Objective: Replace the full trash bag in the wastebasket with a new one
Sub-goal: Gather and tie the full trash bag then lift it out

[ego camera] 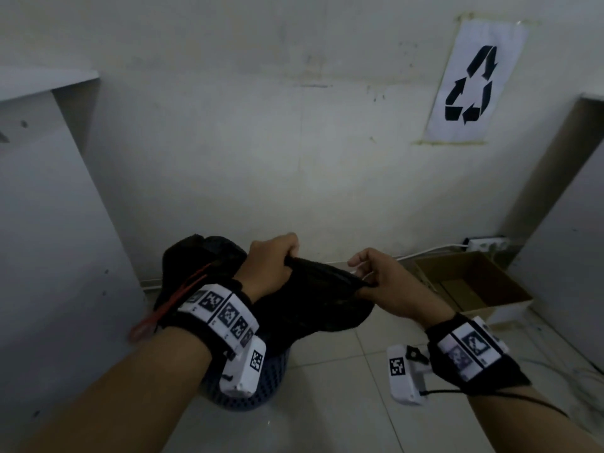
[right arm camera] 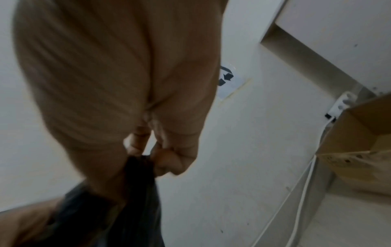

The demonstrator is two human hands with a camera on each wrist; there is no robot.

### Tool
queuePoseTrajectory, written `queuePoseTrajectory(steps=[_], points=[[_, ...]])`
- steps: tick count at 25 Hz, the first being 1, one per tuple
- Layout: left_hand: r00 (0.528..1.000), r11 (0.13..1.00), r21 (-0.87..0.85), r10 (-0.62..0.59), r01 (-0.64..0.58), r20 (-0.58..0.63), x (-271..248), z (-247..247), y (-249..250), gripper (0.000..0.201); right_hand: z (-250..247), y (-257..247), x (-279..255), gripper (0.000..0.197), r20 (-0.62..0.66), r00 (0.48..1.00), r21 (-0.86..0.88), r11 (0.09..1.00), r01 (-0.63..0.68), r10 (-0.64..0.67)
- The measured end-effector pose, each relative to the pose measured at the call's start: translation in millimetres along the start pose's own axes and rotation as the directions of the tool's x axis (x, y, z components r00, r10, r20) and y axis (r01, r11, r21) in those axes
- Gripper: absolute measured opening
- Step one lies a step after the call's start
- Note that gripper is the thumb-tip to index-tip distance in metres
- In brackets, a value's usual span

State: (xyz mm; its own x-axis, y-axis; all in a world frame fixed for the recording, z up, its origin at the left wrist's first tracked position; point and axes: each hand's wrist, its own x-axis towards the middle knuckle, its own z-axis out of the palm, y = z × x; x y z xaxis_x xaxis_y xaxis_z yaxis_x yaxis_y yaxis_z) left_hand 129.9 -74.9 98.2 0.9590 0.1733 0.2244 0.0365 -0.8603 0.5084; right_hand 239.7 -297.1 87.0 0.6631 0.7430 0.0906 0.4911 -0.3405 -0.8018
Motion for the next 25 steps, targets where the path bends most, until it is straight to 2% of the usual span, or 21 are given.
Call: queuePoseTrajectory(steps=[1, 2, 4, 6, 8, 10, 12, 13, 14, 15, 16, 18, 20, 22, 25], points=[[0.993, 0.999, -0.052, 0.003, -0.009, -0.114, -0.1, -1.8, -3.4, 0.025, -1.6, 1.5, -1.3, 0.035, -0.090, 0.996, 0.008, 1.000, 0.005, -0.004], [0.986, 0.996, -0.082, 0.024, -0.038, -0.164, -0.1, -3.9, -5.7, 0.026, -2.3, 0.9, -1.9, 0.029, -0.177, 0.984, 0.010, 1.000, 0.028, -0.026], [0.992, 0.988, -0.141, 0.047, -0.063, -0.115, -3.7, -8.4, -9.1, 0.023, -2.2, -6.3, -2.2, 0.025, -0.311, 0.946, 0.004, 0.995, 0.097, -0.091], [0.996, 0.978, -0.198, 0.060, -0.071, -0.060, -5.8, -14.6, -10.4, 0.016, -6.4, -12.2, -1.0, 0.027, -0.379, 0.916, 0.083, 0.981, 0.175, -0.131], [0.986, 0.972, -0.215, 0.055, -0.089, -0.158, -5.5, -22.4, -12.4, 0.009, -11.3, -12.9, -2.2, 0.029, -0.335, 0.931, 0.185, 0.959, 0.213, -0.143], [0.931, 0.972, -0.214, 0.016, -0.101, -0.366, -4.9, -27.8, -13.9, 0.028, -7.8, -11.9, -7.6, 0.026, -0.206, 0.973, 0.208, 0.968, 0.143, -0.099], [0.877, 0.973, -0.211, -0.023, -0.090, -0.480, -4.2, -33.6, -13.4, 0.032, 2.1, -12.5, -12.3, 0.014, -0.154, 0.987, 0.249, 0.966, 0.075, -0.036], [0.885, 0.976, -0.199, -0.017, -0.087, -0.466, -5.9, -35.9, -11.7, 0.028, 5.8, -16.8, -13.8, 0.009, -0.156, 0.988, 0.360, 0.931, 0.060, -0.004], [0.916, 0.981, -0.175, 0.008, -0.085, -0.402, -8.4, -36.7, -8.4, 0.026, 7.1, -22.0, -13.5, 0.006, -0.148, 0.989, 0.507, 0.860, 0.055, 0.024], [0.951, 0.987, -0.136, 0.042, -0.087, -0.307, -10.8, -36.0, -3.9, 0.033, 6.1, -26.7, -12.2, 0.010, -0.133, 0.991, 0.641, 0.765, 0.061, 0.032], [0.971, 0.990, -0.100, 0.073, -0.097, -0.227, -13.0, -34.7, 1.5, 0.043, 3.2, -30.7, -11.2, 0.023, -0.116, 0.993, 0.732, 0.678, 0.071, 0.020], [0.963, 0.986, -0.090, 0.117, -0.143, -0.242, -12.2, -32.3, 14.6, 0.048, -2.2, -37.9, -10.6, 0.043, -0.095, 0.995, 0.794, 0.599, 0.098, -0.037], [0.953, 0.979, -0.099, 0.149, -0.181, -0.263, -6.0, -34.0, 24.8, 0.042, -0.7, -45.0, -12.1, 0.049, -0.086, 0.992, 0.767, 0.629, 0.126, -0.094], [0.960, 0.976, -0.084, 0.181, -0.202, -0.212, -2.3, -35.5, 31.5, 0.035, 4.5, -51.5, -13.2, 0.056, -0.079, 0.991, 0.737, 0.663, 0.133, -0.110], [0.933, 0.958, -0.180, 0.158, -0.224, -0.323, -9.2, -31.0, 47.1, 0.016, 6.7, -55.9, -14.5, 0.063, -0.165, 0.983, 0.723, 0.669, 0.173, -0.076]])
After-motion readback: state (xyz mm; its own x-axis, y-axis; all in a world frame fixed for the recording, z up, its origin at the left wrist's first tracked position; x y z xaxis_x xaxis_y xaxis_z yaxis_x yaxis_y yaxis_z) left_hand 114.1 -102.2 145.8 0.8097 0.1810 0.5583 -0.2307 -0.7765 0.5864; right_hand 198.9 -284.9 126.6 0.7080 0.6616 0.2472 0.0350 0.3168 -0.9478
